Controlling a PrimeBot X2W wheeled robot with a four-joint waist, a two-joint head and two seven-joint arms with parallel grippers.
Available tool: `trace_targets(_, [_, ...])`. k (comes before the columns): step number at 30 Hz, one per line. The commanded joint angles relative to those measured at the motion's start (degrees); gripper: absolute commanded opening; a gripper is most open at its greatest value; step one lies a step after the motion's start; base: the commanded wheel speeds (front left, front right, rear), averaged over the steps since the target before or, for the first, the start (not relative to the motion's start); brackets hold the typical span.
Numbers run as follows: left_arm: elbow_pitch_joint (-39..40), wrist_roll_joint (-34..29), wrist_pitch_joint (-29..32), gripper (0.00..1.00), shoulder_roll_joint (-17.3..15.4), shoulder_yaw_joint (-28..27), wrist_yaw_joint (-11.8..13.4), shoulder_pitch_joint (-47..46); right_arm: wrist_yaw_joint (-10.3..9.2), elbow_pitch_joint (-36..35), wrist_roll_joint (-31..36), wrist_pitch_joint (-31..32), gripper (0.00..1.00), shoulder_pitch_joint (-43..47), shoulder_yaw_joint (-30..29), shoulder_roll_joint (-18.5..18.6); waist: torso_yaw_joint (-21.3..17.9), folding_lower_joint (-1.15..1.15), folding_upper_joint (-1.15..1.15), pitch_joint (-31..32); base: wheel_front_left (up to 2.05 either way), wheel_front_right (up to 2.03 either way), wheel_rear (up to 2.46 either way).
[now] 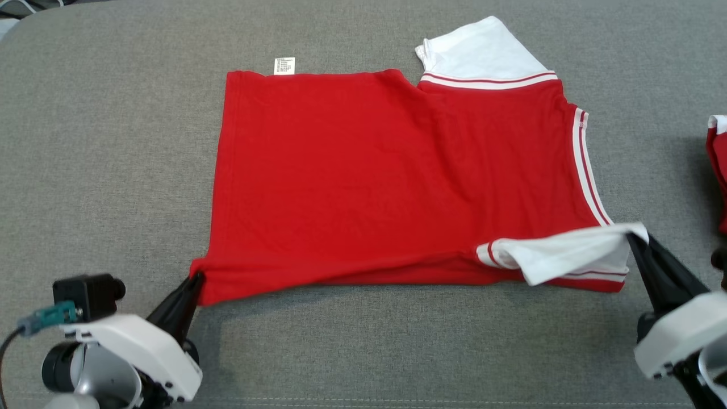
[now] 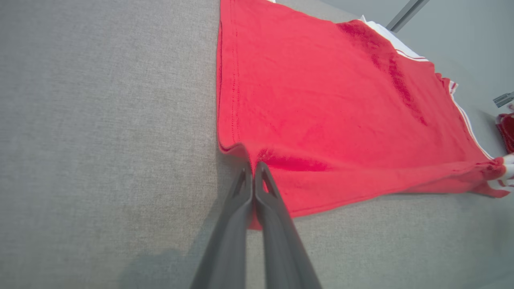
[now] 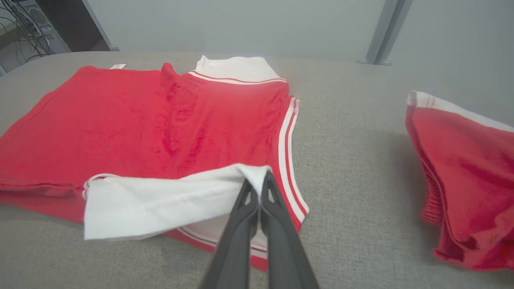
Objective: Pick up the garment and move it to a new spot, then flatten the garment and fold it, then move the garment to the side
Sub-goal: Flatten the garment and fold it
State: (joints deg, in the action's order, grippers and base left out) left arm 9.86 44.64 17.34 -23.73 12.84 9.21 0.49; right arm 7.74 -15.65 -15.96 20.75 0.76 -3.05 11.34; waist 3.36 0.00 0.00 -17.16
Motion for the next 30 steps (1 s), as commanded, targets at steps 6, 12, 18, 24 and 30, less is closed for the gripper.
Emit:
trace_targets(6, [-2.91,3.66,3.15,0.00,-0.21,-1.81,-1.13,-9.97,-0.25,7.11,-2.76,-0.23,0.00,-11.79,3.51,4.17,-0.38,0.00,0.00,-1.13,0.00,0.00,0.00])
trace_targets(12, [-11.00,7.39,4.73,0.00,1.75,-1.92,-3.43,-16.45,-0.25,17.17,-4.72,-1.91,0.00,-20.31,6.90,5.05,-0.70,0.00,0.00,-2.20,0.00,0.00,0.00])
trace_targets(18, [-17.89,8.39,2.59,0.53,3.39,-2.41,-5.29,-20.33,-0.25,24.16,-6.99,-6.07,0.91,-24.88,8.81,4.47,-0.93,0.00,0.00,-2.74,0.00,0.00,0.00])
trace_targets(24, [-20.27,6.85,-4.33,1.00,4.42,-3.97,-6.33,-20.79,-0.25,27.59,-8.72,-12.11,1.00,-25.51,9.14,4.13,-0.99,0.00,0.00,-2.68,0.00,0.00,0.00])
trace_targets(30, [-19.97,1.06,-12.28,1.00,4.27,-3.42,-5.38,-19.08,-0.25,28.12,-8.18,-18.79,1.00,-22.94,7.93,3.59,-0.63,0.00,0.00,-2.95,0.00,0.00,0.00])
